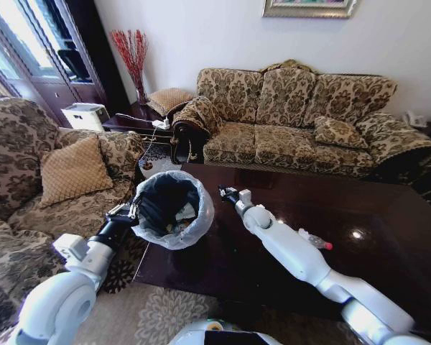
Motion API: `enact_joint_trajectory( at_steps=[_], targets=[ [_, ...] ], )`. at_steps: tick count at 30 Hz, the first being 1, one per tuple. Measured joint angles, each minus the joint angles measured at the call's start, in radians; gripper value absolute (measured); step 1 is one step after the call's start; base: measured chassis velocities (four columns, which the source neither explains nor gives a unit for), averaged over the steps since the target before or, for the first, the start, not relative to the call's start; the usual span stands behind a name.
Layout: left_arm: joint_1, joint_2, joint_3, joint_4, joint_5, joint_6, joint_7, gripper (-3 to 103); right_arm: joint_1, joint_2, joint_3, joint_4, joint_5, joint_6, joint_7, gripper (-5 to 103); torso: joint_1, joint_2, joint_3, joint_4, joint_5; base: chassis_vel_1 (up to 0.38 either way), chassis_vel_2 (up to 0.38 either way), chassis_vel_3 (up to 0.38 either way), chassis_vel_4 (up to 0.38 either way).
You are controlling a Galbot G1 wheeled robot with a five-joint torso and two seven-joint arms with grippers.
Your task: Move to the front of the table and place the trash on the table into the trash bin.
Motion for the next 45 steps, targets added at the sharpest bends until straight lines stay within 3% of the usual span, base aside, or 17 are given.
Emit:
enact_joint_trajectory(
  at_steps=[1,2,6,8,10,12,14,17,20,30,36,45],
  targets=[
    [0.0,-0.002,0.001,0.0,0.002,0.001,0.0,3,0.0,0.0,0.001,-0.003,0.0,-0.001,-0.003,25,0.0,0.0,0.0,0.0,-0.0001,0.0,0.0,0.0,0.0],
    [0.0,-0.005,0.003,0.0,0.004,0.003,0.0,3,-0.003,-0.001,0.003,-0.007,-0.003,-0.001,-0.01,37,0.0,0.0,0.0,0.0,0.0,0.0,0.0,0.0,0.0],
    [-0.002,-0.006,0.003,0.0,0.005,0.005,0.0,3,-0.014,-0.008,0.006,-0.008,-0.01,-0.001,-0.018,47,0.0,0.0,0.0,-0.0001,0.0,0.0,0.0,0.0,0.0],
    [-0.002,-0.008,0.002,0.0,0.005,0.008,0.001,3,-0.024,-0.011,0.008,-0.008,-0.017,-0.001,-0.024,58,0.0,0.0,0.0,-0.0002,0.0,0.0,0.0,0.0,0.0],
    [-0.002,-0.009,0.002,0.0,0.005,0.008,0.001,3,-0.026,-0.011,0.009,-0.008,-0.017,-0.001,-0.025,58,0.0,0.0,0.0,-0.0002,0.0,0.0,0.0,0.0,0.0],
    [-0.002,-0.02,0.003,0.0,0.009,0.009,0.001,3,-0.031,-0.011,0.009,-0.007,-0.019,-0.003,-0.029,74,0.0,0.0,0.0,-0.0001,-0.0001,0.048,0.051,0.071,0.063],
    [-0.001,-0.021,0.003,0.0,0.01,0.009,0.001,3,-0.031,-0.011,0.009,-0.007,-0.019,-0.004,-0.03,74,0.0,0.0,0.0,-0.0001,0.0,0.06,0.055,0.066,0.066],
    [0.003,-0.033,0.004,0.0,0.016,0.009,0.004,3,-0.033,-0.008,0.001,-0.003,-0.024,-0.005,-0.033,90,0.0,0.0,0.0,-0.0001,0.0,0.071,0.068,0.074,0.081],
    [0.003,-0.035,0.002,0.0,0.018,0.01,0.005,3,-0.036,-0.005,-0.008,0.004,-0.024,-0.006,-0.035,99,0.0,0.0,0.0,-0.0001,-0.0001,0.081,0.077,0.084,0.093],
    [0.009,-0.047,0.002,0.0,0.023,0.009,0.007,3,-0.077,-0.004,-0.054,0.037,-0.02,-0.024,-0.037,100,0.0,0.0,0.0,0.0002,0.0,0.099,0.108,0.121,0.113],
    [0.013,-0.052,0.004,0.0,0.024,-0.011,0.005,3,-0.082,0.006,-0.054,-0.03,-0.068,-0.024,-0.034,100,0.0,0.0,0.0,0.0004,0.0,0.077,0.064,0.073,0.068],
    [0.008,-0.054,0.011,0.0,0.024,-0.014,0.008,3,-0.067,0.043,-0.062,-0.079,-0.056,-0.034,-0.015,100,0.0,0.0,0.0,-0.0001,0.0001,0.0,0.0,0.0,0.0]
  ],
)
